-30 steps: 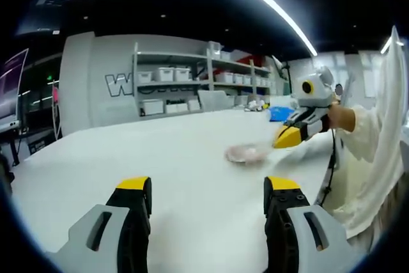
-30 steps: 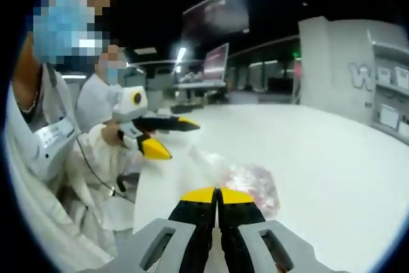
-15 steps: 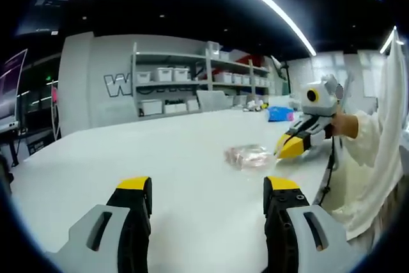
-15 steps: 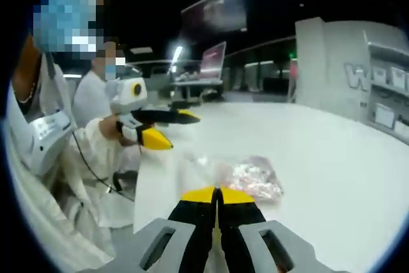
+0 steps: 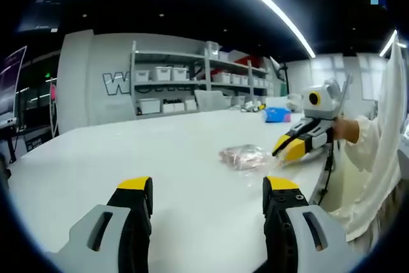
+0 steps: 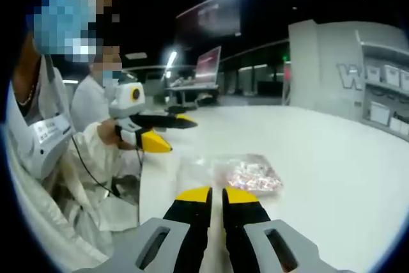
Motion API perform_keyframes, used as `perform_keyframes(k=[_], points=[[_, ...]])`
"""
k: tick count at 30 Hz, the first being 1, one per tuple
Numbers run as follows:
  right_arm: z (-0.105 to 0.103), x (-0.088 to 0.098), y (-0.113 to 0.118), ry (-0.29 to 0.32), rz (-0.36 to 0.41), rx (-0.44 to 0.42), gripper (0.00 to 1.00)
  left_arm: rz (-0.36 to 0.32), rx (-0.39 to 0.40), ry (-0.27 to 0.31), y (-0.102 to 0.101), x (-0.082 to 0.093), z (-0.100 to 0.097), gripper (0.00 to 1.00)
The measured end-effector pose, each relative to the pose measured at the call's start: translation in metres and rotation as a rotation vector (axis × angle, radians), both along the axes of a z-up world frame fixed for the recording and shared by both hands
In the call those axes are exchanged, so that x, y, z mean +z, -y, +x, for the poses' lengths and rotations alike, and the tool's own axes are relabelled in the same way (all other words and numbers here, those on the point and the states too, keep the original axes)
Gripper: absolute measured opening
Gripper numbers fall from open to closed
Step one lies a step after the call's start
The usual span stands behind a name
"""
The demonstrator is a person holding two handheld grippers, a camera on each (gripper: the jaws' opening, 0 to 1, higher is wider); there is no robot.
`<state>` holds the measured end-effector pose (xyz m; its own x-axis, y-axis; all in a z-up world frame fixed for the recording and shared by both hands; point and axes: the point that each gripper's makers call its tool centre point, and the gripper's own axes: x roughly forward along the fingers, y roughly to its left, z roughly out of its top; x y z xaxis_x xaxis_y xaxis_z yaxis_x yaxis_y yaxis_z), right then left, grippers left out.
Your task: Open the resealable bag by pulling the two sides of the seal apart until the entire bag opening is separated and visibly accessible.
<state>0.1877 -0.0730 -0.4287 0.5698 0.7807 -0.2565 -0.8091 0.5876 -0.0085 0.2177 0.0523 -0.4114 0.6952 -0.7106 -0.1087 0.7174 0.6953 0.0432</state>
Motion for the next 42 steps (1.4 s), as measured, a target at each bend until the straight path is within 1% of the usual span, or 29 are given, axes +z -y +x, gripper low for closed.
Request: perform_keyframes(k=[6, 11, 13, 16, 19, 21, 24, 27, 30, 33, 36, 42], points=[[-0.01, 0.007, 0.001, 0.009, 0.008, -0.007, 0.05, 0.006, -0.004, -0.001, 0.002, -0.001, -0.001, 0.69], [-0.018, 0.021, -0.001, 0.03, -0.004, 0.009, 0.07, 0.011, -0.008, 0.0, 0.006, -0.001, -0.002, 0.69], [-0.022, 0.026, -0.004, 0.043, -0.025, 0.031, 0.07, 0.01, -0.009, 0.002, 0.007, 0.0, -0.002, 0.69], [-0.024, 0.029, -0.008, 0.062, -0.082, 0.053, 0.08, 0.01, -0.01, 0.001, 0.008, 0.0, -0.002, 0.69], [-0.023, 0.032, -0.014, 0.068, -0.142, 0.072, 0.09, 0.008, -0.013, 0.001, 0.009, 0.0, -0.003, 0.69], [-0.02, 0.034, -0.021, 0.071, -0.206, 0.098, 0.12, 0.006, -0.013, 0.0, 0.01, -0.001, -0.002, 0.69], [-0.017, 0.036, -0.031, 0.077, -0.281, 0.121, 0.12, 0.013, -0.019, 0.0, 0.009, -0.002, -0.003, 0.69], [-0.015, 0.034, -0.04, 0.084, -0.36, 0.147, 0.12, 0.0, -0.013, 0.004, 0.004, 0.001, -0.002, 0.69], [-0.016, 0.027, -0.051, 0.105, -0.466, 0.185, 0.13, -0.007, -0.006, 0.006, 0.001, 0.002, -0.002, 0.69], [-0.013, 0.021, -0.053, 0.122, -0.57, 0.201, 0.13, -0.016, -0.009, 0.0, -0.001, 0.001, -0.002, 0.69], [-0.015, 0.019, -0.056, 0.126, -0.633, 0.218, 0.13, -0.019, -0.015, 0.0, 0.0, 0.001, -0.003, 0.69], [-0.019, 0.014, -0.058, 0.149, -0.782, 0.262, 0.12, -0.036, -0.02, 0.002, -0.001, 0.004, -0.005, 0.69]])
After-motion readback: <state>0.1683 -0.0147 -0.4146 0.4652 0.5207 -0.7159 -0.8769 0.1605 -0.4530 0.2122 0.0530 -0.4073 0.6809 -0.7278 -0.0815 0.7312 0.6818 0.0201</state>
